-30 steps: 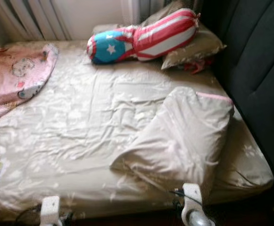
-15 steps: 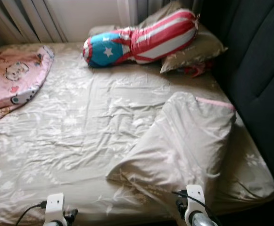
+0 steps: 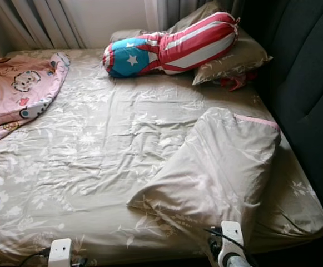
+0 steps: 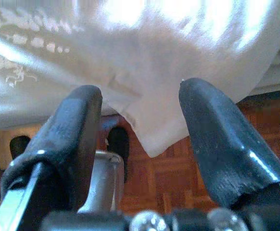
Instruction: Clean up the room
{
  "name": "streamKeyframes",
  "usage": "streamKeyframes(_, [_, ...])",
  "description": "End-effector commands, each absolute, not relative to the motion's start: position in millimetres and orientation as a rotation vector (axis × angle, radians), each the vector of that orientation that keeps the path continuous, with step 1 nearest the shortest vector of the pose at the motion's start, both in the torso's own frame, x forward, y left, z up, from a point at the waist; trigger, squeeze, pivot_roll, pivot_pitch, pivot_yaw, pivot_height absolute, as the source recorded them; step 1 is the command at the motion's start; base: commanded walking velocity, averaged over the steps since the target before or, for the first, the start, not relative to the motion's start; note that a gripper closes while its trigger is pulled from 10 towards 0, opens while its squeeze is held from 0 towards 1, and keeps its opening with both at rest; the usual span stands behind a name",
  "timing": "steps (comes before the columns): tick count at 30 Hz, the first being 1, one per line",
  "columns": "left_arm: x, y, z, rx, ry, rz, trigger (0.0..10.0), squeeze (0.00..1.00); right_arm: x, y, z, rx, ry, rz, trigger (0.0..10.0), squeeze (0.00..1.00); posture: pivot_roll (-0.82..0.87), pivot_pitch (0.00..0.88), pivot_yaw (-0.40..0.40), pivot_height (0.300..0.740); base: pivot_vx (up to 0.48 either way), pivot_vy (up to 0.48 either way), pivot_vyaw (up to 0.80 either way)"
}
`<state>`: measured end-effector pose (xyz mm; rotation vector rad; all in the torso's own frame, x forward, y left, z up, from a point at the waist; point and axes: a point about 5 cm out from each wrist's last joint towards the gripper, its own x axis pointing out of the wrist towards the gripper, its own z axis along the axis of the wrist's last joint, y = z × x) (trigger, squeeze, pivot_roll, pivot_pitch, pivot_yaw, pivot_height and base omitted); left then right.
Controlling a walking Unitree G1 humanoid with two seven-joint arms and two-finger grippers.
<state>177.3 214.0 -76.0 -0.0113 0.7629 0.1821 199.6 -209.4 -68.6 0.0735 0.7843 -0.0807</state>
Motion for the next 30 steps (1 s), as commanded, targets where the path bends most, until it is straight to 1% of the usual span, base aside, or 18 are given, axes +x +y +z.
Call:
streamKeyframes(1, [169.2, 215.0, -78.0, 0.003, 0.755, 0.154, 10.0, 0.00, 194.0, -208.6, -70.5, 0.093, 0.763, -0.094, 10.0, 0.00, -0.04, 0.168, 0.018, 0.740, 0.000, 0.000, 0.00])
streamKeyframes(9, [160.4, 211.5, -78.3, 0.020, 0.710, 0.081, 10.0, 0.00, 185.1, -209.7, -71.4, 0.110, 0.711, -0.083, 10.0, 0.00, -0.05, 0.163, 0.015, 0.740, 0.000, 0.000, 0.00])
streamKeyframes(10, [173.0, 215.9, -69.8, 0.032, 0.649, 0.077, 10.0, 0.00, 183.8, -209.9, -71.8, 0.108, 0.709, -0.081, 10.0, 0.00, -0.05, 0.161, 0.012, 0.740, 0.000, 0.000, 0.00])
streamKeyframes(12, [187.9, 221.9, -56.3, 0.056, 0.550, 0.067, 10.0, 0.00, 181.5, -210.4, -72.3, 0.107, 0.706, -0.078, 10.0, 0.00, -0.05, 0.160, 0.009, 0.740, 0.000, 0.000, 0.00])
streamKeyframes(13, [189.3, 229.1, -48.3, 0.088, 0.490, 0.058, 10.0, 0.00, 179.8, -210.8, -72.5, 0.107, 0.700, -0.075, 10.0, 0.00, -0.06, 0.159, 0.006, 0.740, 0.000, 0.000, 0.00])
streamKeyframes(14, [189.3, 229.1, -48.3, 0.088, 0.490, 0.058, 10.0, 0.00, 179.8, -210.8, -72.5, 0.107, 0.700, -0.075, 10.0, 0.00, -0.06, 0.159, 0.006, 0.740, 0.000, 0.000, 0.00])
streamKeyframes(17, [184.7, 244.7, -43.7, 0.135, 0.475, 0.063, 10.0, 0.00, 177.5, -212.5, -72.8, 0.104, 0.697, -0.074, 10.0, 0.00, -0.06, 0.160, -0.005, 0.740, 0.000, 0.000, 0.00])
streamKeyframes(20, [185.0, 259.5, -36.9, 0.161, 0.442, 0.127, 10.0, 0.00, 176.7, -214.4, -72.8, 0.089, 0.699, -0.074, 10.0, 0.00, -0.06, 0.158, -0.009, 0.740, 0.000, 0.000, 0.00])
streamKeyframes(21, [188.4, 263.3, -32.0, 0.157, 0.407, 0.156, 10.0, 0.00, 200.1, -208.0, -60.1, 0.075, 0.609, -0.049, 10.0, 0.00, -0.05, 0.153, -0.019, 0.740, 0.000, 0.000, 0.00])
streamKeyframes(22, [190.7, 265.3, -28.7, 0.152, 0.383, 0.174, 10.0, 0.00, 217.0, -202.8, -49.5, 0.066, 0.541, -0.031, 10.0, 0.00, -0.05, 0.153, -0.019, 0.740, 0.000, 0.000, 0.00])
streamKeyframes(23, [190.7, 265.3, -28.7, 0.152, 0.383, 0.174, 10.0, 0.00, 217.0, -202.8, -49.5, 0.066, 0.541, -0.031, 10.0, 0.00, -0.05, 0.153, -0.019, 0.740, 0.000, 0.000, 0.00])
streamKeyframes(24, [202.2, 265.2, -17.5, 0.128, 0.307, 0.191, 10.0, 0.00, 242.7, -194.3, -29.7, 0.053, 0.424, -0.001, 10.0, 0.00, -0.05, 0.152, -0.025, 0.740, 0.000, 0.000, 0.00])
streamKeyframes(25, [216.0, 258.3, -6.7, 0.122, 0.239, 0.166, 10.0, 0.00, 248.0, -194.8, -24.1, 0.055, 0.387, 0.005, 10.0, 0.00, -0.05, 0.148, -0.028, 0.740, 0.000, 0.000, 0.00])
streamKeyframes(30, [228.5, 246.1, 3.8, 0.122, 0.176, 0.121, 10.0, 0.00, 253.2, -197.2, -17.3, 0.049, 0.339, 0.006, 10.0, 0.00, -0.07, 0.143, -0.028, 0.740, 0.000, 0.000, 0.00])
